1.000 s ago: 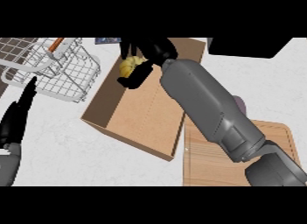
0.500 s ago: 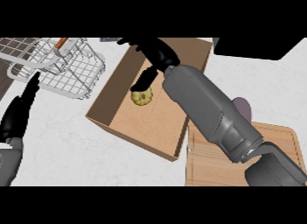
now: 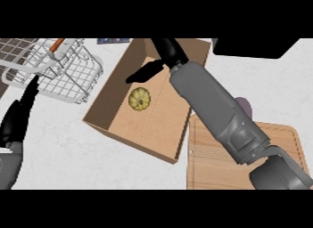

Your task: Pick the squash from the cutting board and place it in the cardboard box

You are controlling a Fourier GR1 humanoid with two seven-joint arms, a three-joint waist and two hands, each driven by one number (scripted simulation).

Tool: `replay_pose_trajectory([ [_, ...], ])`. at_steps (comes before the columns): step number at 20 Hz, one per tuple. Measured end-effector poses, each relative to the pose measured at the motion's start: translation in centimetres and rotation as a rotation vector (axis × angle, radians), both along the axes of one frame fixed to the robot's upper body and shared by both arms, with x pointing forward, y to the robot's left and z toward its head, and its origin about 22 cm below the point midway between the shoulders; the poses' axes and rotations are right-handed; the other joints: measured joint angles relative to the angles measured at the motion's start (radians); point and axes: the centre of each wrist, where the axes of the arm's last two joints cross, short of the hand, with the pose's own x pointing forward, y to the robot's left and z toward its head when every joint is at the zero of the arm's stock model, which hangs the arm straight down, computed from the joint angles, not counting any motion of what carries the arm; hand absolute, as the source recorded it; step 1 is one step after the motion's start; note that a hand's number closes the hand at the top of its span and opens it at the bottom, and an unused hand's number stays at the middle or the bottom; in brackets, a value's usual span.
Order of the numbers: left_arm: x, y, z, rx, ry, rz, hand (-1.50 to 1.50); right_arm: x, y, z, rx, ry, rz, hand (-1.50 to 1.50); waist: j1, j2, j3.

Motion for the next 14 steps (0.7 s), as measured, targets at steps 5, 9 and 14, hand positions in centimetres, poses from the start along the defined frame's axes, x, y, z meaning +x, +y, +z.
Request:
replay_pose_trajectory([
  [5, -0.5, 0.8, 0.0, 0.005, -0.002, 0.026, 0.0, 1.4, -2.6, 0.7, 0.121, 0.022, -0.006, -1.5, -0.02, -0.003, 0.0],
  [9, -0.6, 0.8, -0.1, -0.001, 0.001, 0.035, 0.0, 2.7, -6.7, 1.1, 0.174, 0.045, -0.028, -1.5, -0.031, -0.005, 0.0],
  [14, -1.3, 0.9, -0.5, -0.002, 0.004, 0.038, 0.0, 3.6, -13.1, 1.3, 0.194, 0.048, -0.082, -1.5, -0.033, -0.003, 0.0],
])
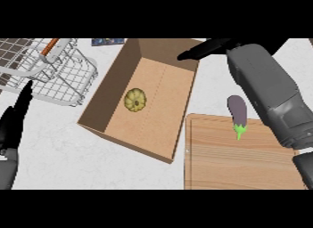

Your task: Pick the squash from the cutting board and place it in the cardboard box

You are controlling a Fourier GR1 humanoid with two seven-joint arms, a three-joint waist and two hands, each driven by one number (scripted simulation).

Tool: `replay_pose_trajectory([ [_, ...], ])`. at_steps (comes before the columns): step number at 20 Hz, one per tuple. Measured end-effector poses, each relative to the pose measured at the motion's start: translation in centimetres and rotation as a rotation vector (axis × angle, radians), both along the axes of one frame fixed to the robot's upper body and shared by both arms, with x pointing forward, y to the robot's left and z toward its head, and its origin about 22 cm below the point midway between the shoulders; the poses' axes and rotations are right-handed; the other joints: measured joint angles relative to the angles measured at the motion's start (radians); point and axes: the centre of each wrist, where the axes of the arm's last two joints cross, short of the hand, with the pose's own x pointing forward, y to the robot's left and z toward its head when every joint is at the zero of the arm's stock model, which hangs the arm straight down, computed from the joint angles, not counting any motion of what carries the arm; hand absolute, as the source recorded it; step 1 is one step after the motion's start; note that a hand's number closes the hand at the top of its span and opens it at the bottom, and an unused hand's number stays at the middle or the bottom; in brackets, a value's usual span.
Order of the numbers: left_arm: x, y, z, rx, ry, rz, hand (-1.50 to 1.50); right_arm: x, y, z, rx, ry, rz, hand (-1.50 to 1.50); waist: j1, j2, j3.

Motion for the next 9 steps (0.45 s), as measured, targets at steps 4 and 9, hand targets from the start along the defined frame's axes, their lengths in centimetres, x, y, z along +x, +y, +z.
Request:
replay_pose_trajectory([
  [4, 0.1, -0.5, -0.2, -0.001, -0.002, -0.007, 0.0, 0.1, -5.5, 0.6, -0.013, -0.004, -0.025, -1.5, 0.003, 0.004, 0.001],
  [9, -0.2, -0.4, -0.4, -0.001, -0.009, -0.014, 0.0, -0.4, -11.4, 1.5, -0.054, 0.002, -0.012, -1.5, 0.009, 0.006, 0.001],
])
